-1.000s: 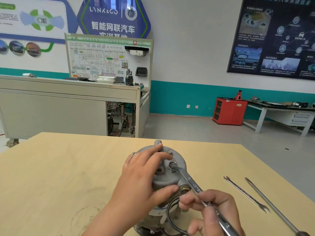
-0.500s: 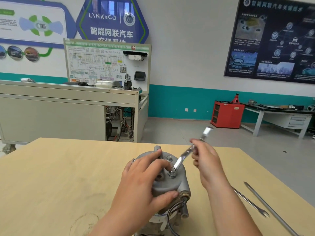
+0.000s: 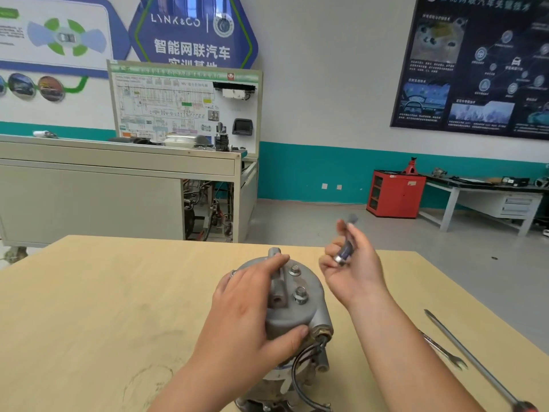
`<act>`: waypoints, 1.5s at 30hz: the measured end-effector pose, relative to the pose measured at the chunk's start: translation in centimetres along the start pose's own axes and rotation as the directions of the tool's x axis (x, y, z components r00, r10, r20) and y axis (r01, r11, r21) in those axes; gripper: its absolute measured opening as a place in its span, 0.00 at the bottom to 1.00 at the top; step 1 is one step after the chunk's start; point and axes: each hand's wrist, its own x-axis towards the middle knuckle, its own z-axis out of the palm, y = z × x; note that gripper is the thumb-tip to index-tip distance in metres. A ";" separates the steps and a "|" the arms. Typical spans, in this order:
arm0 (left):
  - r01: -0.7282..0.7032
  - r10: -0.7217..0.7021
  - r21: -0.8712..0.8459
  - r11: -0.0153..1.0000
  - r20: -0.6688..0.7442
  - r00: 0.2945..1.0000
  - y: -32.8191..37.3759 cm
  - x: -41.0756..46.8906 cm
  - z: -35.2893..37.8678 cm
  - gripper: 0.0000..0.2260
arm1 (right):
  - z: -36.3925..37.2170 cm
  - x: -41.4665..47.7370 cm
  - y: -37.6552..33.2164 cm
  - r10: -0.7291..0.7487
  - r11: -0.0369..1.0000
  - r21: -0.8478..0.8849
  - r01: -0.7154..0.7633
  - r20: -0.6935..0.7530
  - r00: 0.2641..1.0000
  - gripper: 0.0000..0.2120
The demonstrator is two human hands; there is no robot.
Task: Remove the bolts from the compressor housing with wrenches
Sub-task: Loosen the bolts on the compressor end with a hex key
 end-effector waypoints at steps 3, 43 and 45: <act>0.000 0.000 0.017 1.000 0.009 1.000 0.1 0.0 -0.1 0.29 | -1.3 -2.8 -1.3 -0.122 0.992 0.013 0.123 -0.067 0.990 0.12; 0.026 -0.026 -0.001 1.000 0.023 0.999 0.3 0.2 -0.1 0.16 | -2.8 -1.7 -1.1 -0.239 0.740 -0.641 0.203 0.033 0.971 0.20; 0.026 -0.026 0.022 0.999 0.023 0.999 0.4 0.1 -0.1 0.17 | -0.5 1.6 -0.7 -0.117 0.583 -0.802 0.132 0.078 0.990 0.16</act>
